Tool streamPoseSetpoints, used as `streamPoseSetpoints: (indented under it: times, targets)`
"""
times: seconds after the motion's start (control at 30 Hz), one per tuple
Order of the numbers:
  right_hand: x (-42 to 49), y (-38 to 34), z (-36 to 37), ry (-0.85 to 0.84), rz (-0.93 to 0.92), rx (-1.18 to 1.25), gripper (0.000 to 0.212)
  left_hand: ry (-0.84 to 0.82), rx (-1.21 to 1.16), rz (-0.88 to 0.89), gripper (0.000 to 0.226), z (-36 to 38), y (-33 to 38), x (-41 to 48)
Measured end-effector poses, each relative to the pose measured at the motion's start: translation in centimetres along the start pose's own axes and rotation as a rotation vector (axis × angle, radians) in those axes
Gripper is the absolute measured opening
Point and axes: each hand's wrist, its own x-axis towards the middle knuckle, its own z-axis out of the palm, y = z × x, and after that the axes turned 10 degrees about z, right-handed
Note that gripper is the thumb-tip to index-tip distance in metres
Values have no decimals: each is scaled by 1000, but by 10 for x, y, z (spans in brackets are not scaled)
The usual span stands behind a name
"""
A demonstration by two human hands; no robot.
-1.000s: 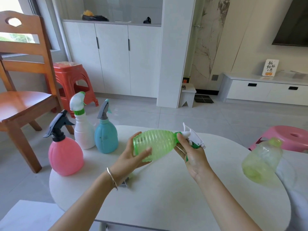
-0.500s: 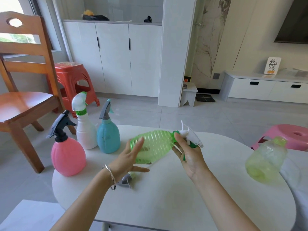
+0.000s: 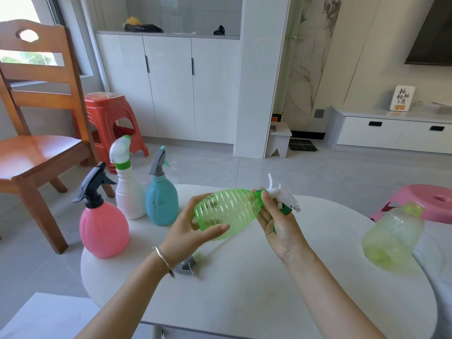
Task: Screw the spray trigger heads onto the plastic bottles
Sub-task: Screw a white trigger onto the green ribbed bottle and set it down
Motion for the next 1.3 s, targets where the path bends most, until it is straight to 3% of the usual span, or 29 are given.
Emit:
streamPoseSetpoints:
  times: [0.13,0.27,0.37,0.47,0.57,0.7,0.77,0.9,1.13,1.3]
  targets:
    - [-1,0,3,1,-10,32,27,20,123,134,74,2,5,-4]
    - [-1,-2,8,-19,-18,-7,28,1,213,160,76,-3,10,-6]
    - [-2,-4,11,-31,-29,-137,30,-89,170,8,76,-16,10,-7]
    - [-7,-5,17,-124,-19,-269,35,-243,-129,-345,81,-32,13,-15]
    - [-12,-5,30,-171,-30,-411,51,-321,-153,-357,72,-40,14,-23]
    - [-18,7,49,-55,-18,-514,75,-112,-67,-143,66,-49,18,-26]
    - [-24,16,63,-89,38,-551,83,18,70,-23,70,-57,20,-27]
    - [-33,36,100,-239,-23,-728,61,104,262,191,79,-66,17,-34]
    - [-20,68,135,-241,-151,-840,69,158,565,343,82,-104,9,-53]
    - [0,89,141,-204,-192,-953,72,521,741,411,83,-162,-2,-60]
